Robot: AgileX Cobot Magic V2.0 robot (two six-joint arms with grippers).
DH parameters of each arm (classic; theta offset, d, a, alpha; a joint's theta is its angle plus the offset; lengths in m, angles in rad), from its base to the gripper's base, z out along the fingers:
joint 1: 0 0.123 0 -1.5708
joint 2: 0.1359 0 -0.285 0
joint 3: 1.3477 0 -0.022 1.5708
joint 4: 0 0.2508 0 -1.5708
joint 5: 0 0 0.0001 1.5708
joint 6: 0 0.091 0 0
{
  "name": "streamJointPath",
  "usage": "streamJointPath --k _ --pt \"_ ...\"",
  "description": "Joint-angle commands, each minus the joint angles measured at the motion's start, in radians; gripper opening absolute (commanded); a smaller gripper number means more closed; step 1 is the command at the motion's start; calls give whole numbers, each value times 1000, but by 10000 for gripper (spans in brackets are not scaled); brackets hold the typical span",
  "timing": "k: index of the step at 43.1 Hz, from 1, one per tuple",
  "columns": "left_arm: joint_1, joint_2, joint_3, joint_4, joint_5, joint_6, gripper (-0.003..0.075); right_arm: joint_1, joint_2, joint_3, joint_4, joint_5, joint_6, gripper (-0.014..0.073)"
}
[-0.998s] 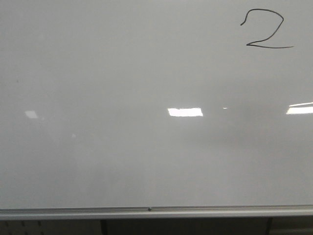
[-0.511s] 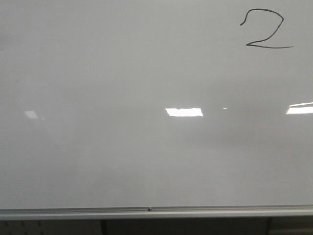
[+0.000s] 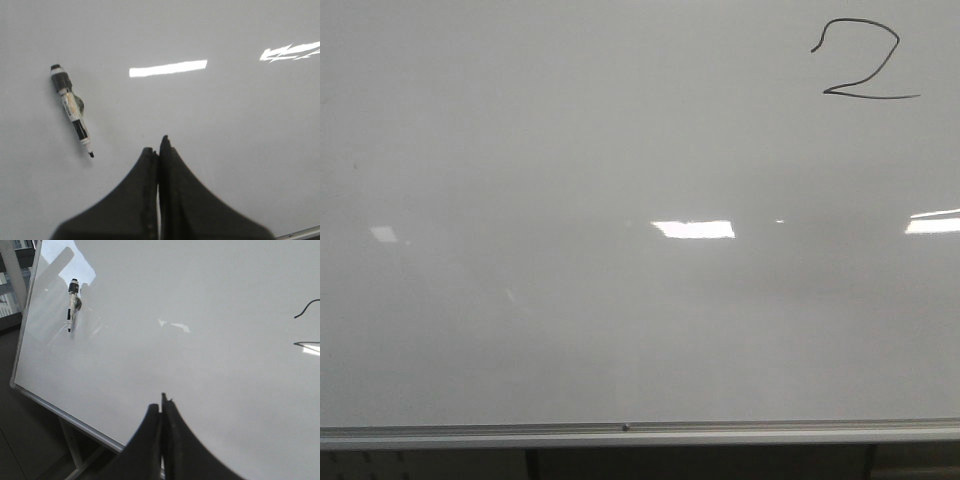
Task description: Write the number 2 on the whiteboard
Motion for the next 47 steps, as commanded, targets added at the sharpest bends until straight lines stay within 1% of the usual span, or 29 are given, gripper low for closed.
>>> streamJointPath --k 1,6,18,27,29,31,32,34,38,44,47 --pt "-2 -53 -24 -41 -48 0 -20 -1 10 -26 23 -56 -3 -95" --pt "-2 -86 -24 -41 -48 0 -20 -1 10 -26 23 -56 -3 -95" --pt "-2 -85 -24 -41 -48 0 -20 -1 10 -26 23 -56 -3 -95" --pt "-2 -85 -15 -41 -88 0 -20 -1 10 -26 23 -56 -3 -95" --pt "-2 -88 -4 -20 -112 -3 -20 -1 10 -26 23 -56 -3 -95" --pt "-2 -100 3 34 -126 -29 -20 -1 10 -26 23 -56 -3 -95" --pt "-2 -108 7 55 -133 -53 -20 -1 10 -26 23 -56 -3 -95" --pt "-10 -126 19 144 -156 -130 -20 -1 10 -26 23 -57 -3 -95" --pt "-64 -158 60 292 -224 -292 -20 -1 10 -26 23 -56 -3 -95" --pt "-220 -216 171 604 -374 -614 -20 -1 10 -26 23 -56 -3 -95" --pt "-282 -246 235 723 -449 -733 -20 -1 10 -26 23 -56 -3 -95"
